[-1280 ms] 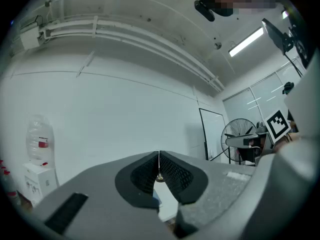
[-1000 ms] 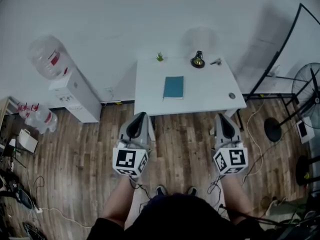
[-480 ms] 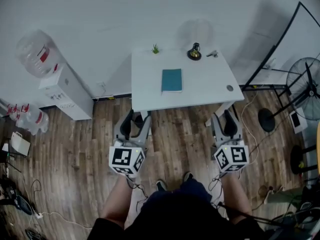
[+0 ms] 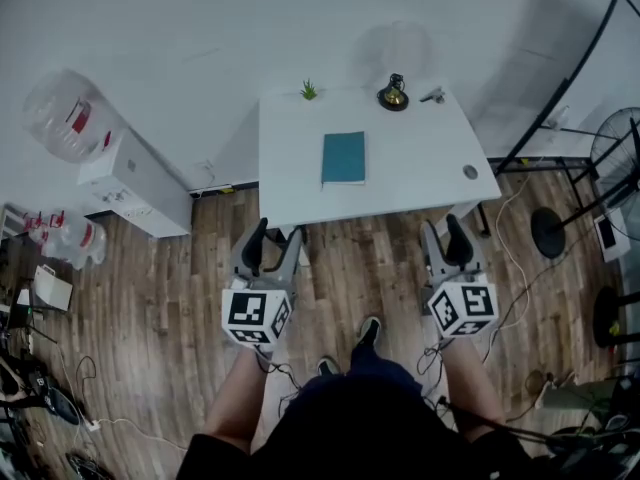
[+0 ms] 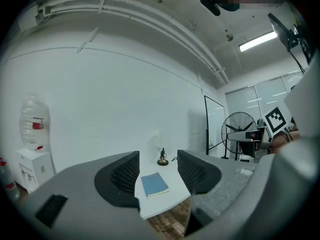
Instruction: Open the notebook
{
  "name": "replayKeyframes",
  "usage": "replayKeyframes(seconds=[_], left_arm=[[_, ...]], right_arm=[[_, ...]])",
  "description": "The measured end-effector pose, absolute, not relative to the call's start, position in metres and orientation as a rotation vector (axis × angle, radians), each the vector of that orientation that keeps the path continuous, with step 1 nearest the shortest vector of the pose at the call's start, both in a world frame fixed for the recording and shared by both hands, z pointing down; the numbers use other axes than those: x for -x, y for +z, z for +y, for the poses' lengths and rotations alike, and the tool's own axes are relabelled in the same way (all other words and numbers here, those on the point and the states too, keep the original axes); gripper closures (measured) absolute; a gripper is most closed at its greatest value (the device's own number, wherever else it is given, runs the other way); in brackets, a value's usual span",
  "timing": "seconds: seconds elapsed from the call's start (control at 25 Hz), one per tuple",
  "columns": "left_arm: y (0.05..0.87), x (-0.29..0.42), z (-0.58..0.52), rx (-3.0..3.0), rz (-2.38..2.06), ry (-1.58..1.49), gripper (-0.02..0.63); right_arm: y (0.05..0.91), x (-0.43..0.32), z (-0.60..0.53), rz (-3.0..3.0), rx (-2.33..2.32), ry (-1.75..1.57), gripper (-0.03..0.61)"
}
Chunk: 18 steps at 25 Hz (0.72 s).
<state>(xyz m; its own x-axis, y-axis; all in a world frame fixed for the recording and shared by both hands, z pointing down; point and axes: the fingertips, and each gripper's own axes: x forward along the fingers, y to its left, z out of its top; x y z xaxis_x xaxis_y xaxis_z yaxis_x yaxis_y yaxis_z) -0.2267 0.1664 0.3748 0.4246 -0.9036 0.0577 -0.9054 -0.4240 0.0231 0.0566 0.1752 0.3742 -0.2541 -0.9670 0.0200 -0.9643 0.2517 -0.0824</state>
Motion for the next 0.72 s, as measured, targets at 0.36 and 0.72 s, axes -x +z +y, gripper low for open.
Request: replayKeyframes(seconds=[0.36,0.72], left_arm=[[0.382,0.167,0.098,-2.591,-1.705,0.202,0.38],[0.402,0.128,0.073,-2.565,-1.668,0.277,0.382]], right_arm=[[0.387,-0.106,0.087,2.485,1.803,-0.212,0.377],[0.398,-0.138,0.054,2.477,1.75,-0.277,0.394]])
